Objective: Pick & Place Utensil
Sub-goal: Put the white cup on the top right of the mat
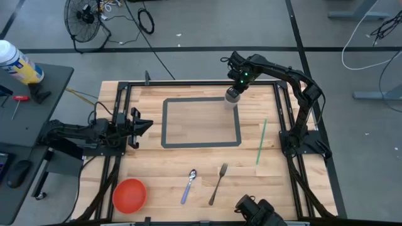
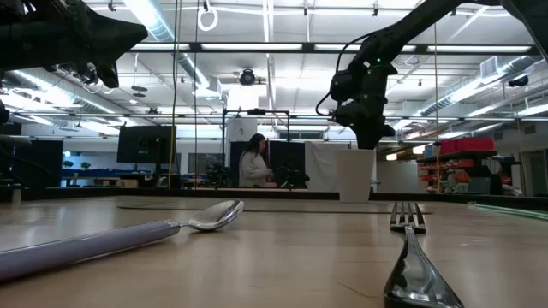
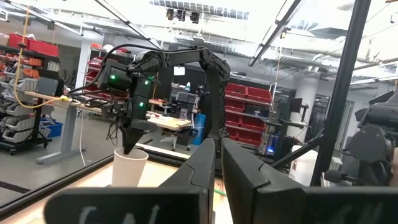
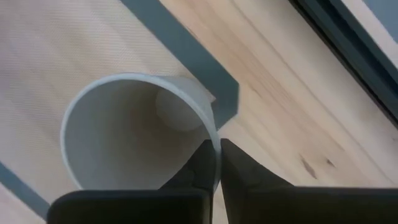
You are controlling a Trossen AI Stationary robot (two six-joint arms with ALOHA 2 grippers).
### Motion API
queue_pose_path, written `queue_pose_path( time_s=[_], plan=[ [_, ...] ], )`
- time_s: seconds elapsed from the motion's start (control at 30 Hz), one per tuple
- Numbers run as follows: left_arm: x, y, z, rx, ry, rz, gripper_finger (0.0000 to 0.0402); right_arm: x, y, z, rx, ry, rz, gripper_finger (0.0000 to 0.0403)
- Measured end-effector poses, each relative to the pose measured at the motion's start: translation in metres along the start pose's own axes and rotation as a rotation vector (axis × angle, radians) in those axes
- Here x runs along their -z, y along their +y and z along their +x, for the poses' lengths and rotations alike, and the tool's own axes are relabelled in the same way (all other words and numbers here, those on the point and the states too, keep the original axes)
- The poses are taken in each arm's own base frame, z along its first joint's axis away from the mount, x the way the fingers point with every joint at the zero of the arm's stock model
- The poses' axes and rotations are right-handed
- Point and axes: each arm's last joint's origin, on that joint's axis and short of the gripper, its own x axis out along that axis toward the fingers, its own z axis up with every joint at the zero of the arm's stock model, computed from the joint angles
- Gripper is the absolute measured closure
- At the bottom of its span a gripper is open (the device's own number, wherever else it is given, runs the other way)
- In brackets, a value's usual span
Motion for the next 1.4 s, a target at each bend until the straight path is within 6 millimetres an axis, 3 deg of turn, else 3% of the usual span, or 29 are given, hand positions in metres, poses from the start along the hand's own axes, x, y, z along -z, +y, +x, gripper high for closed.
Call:
queue_pose_path(
  time_s=[0.93, 1.2, 1.4],
  plan=[
    [0.000, 0.000, 0.000, 0.000, 0.000, -0.007, 0.0369, 0.010, 0.001, -0.002, 0.007, 0.096, 0.035, 0.0389],
    [0.000, 0.000, 0.000, 0.000, 0.000, -0.007, 0.0369, 0.006, 0.005, -0.017, -0.053, -0.032, 0.017, 0.0389],
    [0.000, 0.000, 0.000, 0.001, 0.000, -0.007, 0.0369, 0.002, 0.004, -0.010, -0.046, -0.036, 0.033, 0.0389]
  ],
)
